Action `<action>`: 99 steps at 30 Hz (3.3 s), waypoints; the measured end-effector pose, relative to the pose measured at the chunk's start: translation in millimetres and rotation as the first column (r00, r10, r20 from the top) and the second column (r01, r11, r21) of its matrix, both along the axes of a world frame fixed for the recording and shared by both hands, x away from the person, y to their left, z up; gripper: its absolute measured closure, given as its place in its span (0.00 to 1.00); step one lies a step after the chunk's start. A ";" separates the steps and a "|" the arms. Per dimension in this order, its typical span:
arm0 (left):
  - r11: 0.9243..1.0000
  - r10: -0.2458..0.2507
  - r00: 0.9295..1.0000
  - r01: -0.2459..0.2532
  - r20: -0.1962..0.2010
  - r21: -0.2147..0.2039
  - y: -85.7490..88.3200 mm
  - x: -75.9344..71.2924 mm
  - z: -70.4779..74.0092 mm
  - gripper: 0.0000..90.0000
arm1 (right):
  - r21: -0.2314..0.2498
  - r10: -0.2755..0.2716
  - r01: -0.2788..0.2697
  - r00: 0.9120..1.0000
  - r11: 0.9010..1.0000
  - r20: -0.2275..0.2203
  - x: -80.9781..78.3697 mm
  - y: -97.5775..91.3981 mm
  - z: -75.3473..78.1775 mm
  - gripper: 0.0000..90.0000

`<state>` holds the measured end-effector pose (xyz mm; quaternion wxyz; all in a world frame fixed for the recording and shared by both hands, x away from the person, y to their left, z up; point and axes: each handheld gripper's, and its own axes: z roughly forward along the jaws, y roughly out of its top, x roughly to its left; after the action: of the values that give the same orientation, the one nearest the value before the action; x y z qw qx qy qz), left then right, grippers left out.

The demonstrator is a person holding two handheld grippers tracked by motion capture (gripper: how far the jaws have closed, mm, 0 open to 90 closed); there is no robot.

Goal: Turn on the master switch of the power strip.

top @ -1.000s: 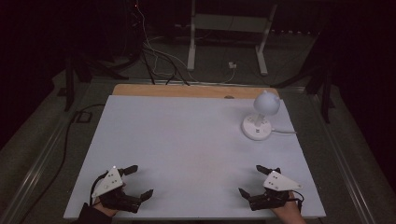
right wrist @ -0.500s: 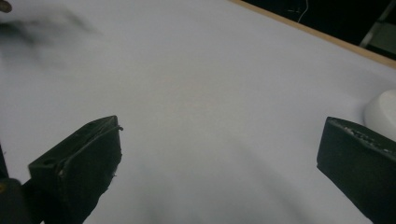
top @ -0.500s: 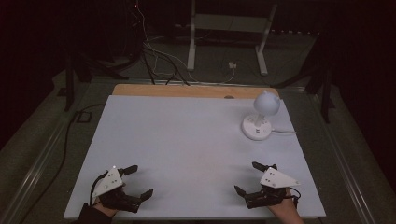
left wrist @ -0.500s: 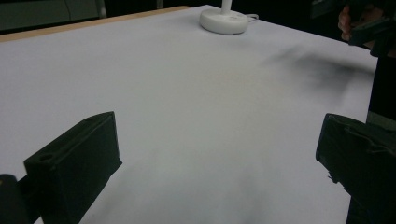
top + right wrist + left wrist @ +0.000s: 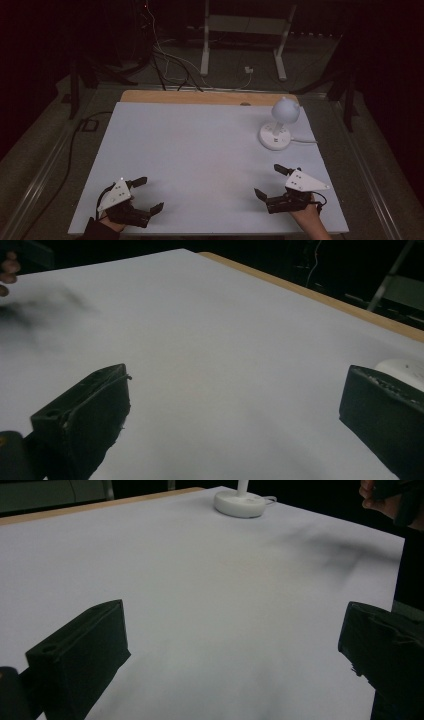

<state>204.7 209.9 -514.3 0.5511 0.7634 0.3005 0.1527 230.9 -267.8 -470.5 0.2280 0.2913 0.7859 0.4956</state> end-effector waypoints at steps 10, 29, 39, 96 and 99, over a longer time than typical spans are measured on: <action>1.000 0.000 1.000 0.000 0.000 0.001 0.3 -0.2 0.3 0.00 | 0.008 -0.034 0.034 0.999 0.999 0.017 12.9 -6.1 12.0 0.00; 1.000 0.006 1.000 -0.006 0.002 0.002 0.0 -0.6 0.4 0.00 | 0.048 -0.123 0.122 0.992 0.991 0.025 34.8 -20.3 24.7 0.00; 1.000 0.006 1.000 -0.006 0.002 0.004 -0.2 -0.7 0.2 0.00 | 0.068 -0.181 0.179 0.983 0.982 0.028 52.9 -35.8 30.2 0.00; 1.000 0.011 1.000 -0.011 -0.005 0.002 0.0 -0.4 -0.6 0.00 | -0.053 -0.447 0.444 0.892 0.894 -0.065 123.2 -71.3 -9.2 0.34; 1.000 0.009 1.000 -0.009 -0.005 0.003 -0.1 -0.4 -0.5 0.00 | -0.065 -0.454 0.450 0.889 0.890 -0.063 124.1 -70.8 -10.7 0.38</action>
<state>204.3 209.8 -514.8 0.5486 0.7632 0.3049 0.1537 355.0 -338.6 -481.2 0.3138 0.4794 0.7165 0.3980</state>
